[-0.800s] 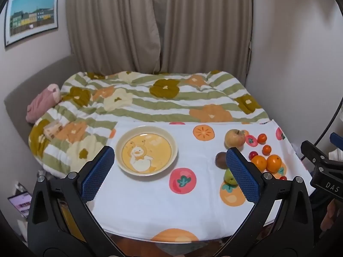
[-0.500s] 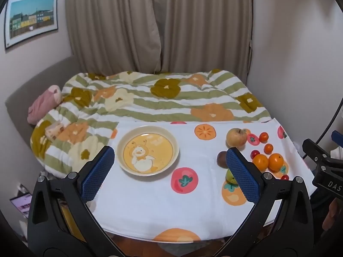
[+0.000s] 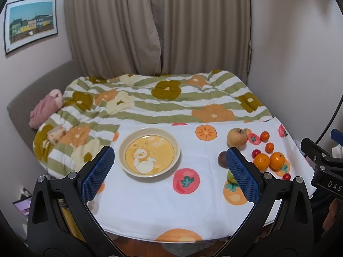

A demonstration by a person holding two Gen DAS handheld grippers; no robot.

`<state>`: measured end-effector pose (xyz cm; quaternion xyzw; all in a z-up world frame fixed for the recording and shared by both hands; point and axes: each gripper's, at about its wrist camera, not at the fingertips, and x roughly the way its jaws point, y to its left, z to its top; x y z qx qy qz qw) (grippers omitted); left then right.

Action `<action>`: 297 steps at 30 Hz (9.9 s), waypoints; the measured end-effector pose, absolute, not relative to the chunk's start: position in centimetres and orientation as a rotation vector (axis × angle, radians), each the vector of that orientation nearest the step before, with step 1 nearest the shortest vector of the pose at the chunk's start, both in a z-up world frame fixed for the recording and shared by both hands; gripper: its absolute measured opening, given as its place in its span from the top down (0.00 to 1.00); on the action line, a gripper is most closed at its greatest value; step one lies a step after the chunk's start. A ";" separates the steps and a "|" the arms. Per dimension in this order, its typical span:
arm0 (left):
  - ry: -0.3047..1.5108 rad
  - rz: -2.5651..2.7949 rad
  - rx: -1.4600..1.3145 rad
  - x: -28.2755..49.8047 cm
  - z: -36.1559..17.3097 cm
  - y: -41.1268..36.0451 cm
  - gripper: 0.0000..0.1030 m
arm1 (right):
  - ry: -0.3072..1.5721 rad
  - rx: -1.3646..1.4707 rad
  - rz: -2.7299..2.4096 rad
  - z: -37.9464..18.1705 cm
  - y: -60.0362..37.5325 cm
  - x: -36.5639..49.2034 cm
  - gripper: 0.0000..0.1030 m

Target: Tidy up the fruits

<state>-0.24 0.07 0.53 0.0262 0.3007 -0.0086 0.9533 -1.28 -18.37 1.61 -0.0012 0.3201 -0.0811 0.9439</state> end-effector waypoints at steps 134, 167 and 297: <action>1.103 -0.309 0.147 12.4 -20.9 -16.2 0.37 | 1.048 -0.086 0.039 -18.5 -32.0 9.7 0.26; 1.077 -0.283 0.149 11.7 -19.2 -15.9 0.41 | 1.059 -0.047 0.105 -18.5 -32.0 10.6 0.47; 0.993 -0.295 0.116 23.6 -15.9 19.7 0.00 | 1.047 -0.038 0.270 -16.5 4.5 26.4 0.44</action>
